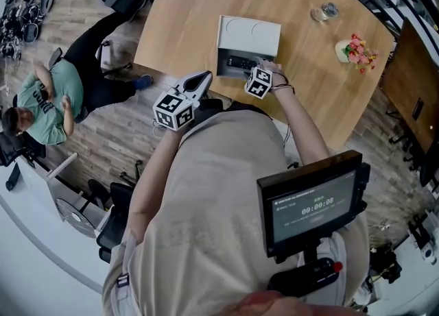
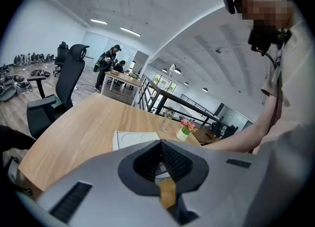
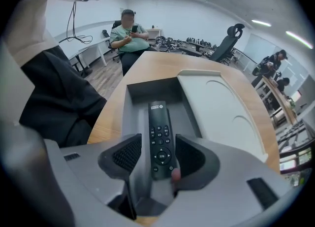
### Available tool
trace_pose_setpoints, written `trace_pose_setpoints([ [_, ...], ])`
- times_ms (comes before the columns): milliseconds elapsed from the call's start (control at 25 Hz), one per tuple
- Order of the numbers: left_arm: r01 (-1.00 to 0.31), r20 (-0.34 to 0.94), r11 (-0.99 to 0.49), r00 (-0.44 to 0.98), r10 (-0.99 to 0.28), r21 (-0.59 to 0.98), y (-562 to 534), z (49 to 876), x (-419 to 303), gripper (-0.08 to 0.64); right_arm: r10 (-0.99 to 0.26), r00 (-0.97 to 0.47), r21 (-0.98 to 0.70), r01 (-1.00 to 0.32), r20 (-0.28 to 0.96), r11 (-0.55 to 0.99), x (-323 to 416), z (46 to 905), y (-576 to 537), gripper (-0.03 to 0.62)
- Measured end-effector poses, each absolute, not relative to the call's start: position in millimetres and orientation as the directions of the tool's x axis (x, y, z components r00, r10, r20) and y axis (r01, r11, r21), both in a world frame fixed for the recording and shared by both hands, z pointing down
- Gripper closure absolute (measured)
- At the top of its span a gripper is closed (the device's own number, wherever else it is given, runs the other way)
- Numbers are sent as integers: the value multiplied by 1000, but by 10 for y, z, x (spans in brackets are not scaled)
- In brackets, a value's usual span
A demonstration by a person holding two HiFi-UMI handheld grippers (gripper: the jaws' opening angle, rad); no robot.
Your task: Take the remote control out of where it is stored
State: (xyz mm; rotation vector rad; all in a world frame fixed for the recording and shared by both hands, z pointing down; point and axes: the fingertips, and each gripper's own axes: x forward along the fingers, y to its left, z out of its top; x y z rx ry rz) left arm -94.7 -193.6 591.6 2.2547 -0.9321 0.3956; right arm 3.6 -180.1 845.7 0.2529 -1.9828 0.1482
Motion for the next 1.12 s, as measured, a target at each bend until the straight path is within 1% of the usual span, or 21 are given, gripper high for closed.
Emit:
trace_pose_setpoints([
  [320, -733, 506, -507, 680, -530, 453, -1982, 5890, -1083, 555, -125, -358, 42, -232, 925, 972, -52, 8670, -1841, 391],
  [680, -745, 512, -492, 668, -541, 452, -1979, 5961, -1173, 555, -104, -313, 35, -220, 944, 975, -27, 8915, -1909, 391],
  [880, -754, 510, -484, 657, -555, 445, -1962, 5888, -1212, 554, -125, -282, 65, -214, 951, 975, 23, 8964, -1916, 391],
  [1040, -757, 508, -484, 654, -561, 439, -1929, 5848, -1189, 554, -118, -275, 56, -223, 954, 973, 49, 8963, -1929, 393],
  [1120, -755, 504, -486, 656, -561, 440, -1912, 5844, -1162, 554, -137, -277, 68, -244, 951, 967, 61, 8954, -1965, 397],
])
